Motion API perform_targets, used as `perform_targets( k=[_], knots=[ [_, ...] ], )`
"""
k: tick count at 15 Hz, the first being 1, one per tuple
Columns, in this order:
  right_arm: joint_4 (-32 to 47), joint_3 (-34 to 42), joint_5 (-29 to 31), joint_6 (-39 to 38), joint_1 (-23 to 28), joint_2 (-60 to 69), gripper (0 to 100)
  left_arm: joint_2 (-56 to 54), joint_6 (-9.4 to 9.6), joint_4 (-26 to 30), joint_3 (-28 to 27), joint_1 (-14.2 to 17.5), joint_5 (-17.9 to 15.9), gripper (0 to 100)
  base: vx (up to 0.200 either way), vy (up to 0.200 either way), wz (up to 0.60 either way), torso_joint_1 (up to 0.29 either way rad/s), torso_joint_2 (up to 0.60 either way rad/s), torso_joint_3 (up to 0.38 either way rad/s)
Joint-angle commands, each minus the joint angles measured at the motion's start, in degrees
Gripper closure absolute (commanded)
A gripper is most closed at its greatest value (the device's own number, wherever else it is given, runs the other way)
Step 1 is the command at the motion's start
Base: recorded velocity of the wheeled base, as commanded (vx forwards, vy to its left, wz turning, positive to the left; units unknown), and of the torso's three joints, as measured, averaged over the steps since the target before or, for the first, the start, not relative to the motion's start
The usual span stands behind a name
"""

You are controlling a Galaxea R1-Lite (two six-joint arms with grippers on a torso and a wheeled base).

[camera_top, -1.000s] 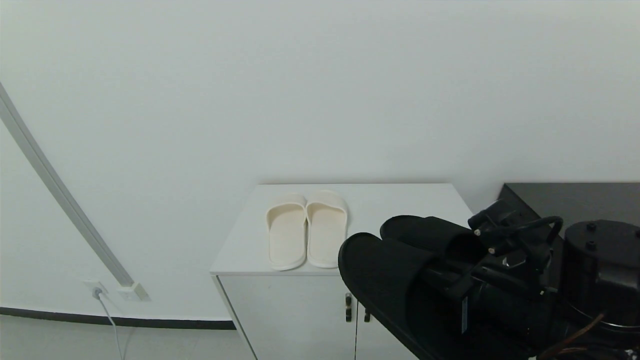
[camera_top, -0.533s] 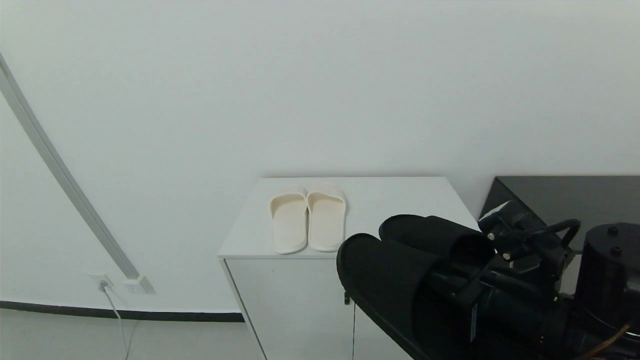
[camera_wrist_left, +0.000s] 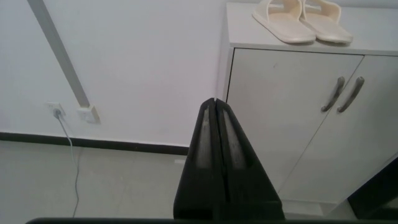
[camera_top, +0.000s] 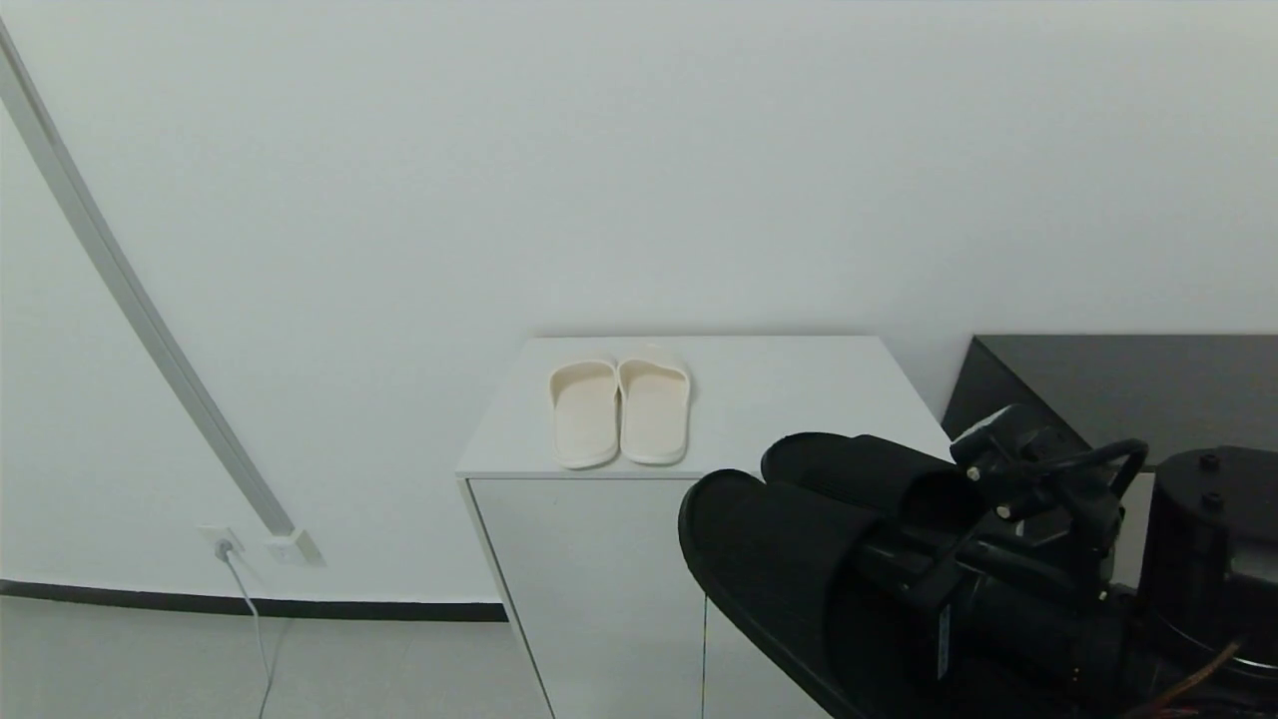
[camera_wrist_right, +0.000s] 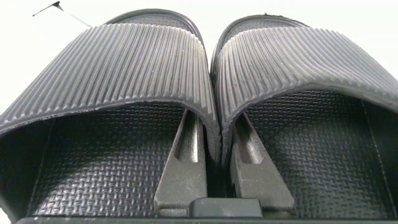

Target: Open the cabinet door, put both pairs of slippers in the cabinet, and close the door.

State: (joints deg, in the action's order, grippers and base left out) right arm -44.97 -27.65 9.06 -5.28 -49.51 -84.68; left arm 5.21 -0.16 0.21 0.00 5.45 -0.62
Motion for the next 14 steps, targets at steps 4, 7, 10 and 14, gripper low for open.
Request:
perform_targets(
  k=[4,7,10,14],
  knots=[
    [0.0,0.4,0.0,0.1,0.1,-0.8,100,0.0,0.07,0.0,0.0,0.0,0.0,100,0.0,0.0,0.0,0.0,0.0,0.0],
    [0.0,0.4,0.0,0.1,0.2,-0.9,100,0.0,0.07,0.0,0.0,0.0,0.0,100,0.0,0.0,0.0,0.0,0.0,0.0],
    [0.0,0.9,0.0,0.1,0.2,-0.9,100,0.0,0.07,0.0,0.0,0.0,0.0,100,0.0,0.0,0.0,-0.03,0.07,0.04],
    [0.0,1.0,0.0,0.3,0.2,-0.8,100,0.0,-0.02,0.0,0.0,0.0,-0.1,100,0.0,0.0,0.0,-0.15,0.35,0.193]
  ],
)
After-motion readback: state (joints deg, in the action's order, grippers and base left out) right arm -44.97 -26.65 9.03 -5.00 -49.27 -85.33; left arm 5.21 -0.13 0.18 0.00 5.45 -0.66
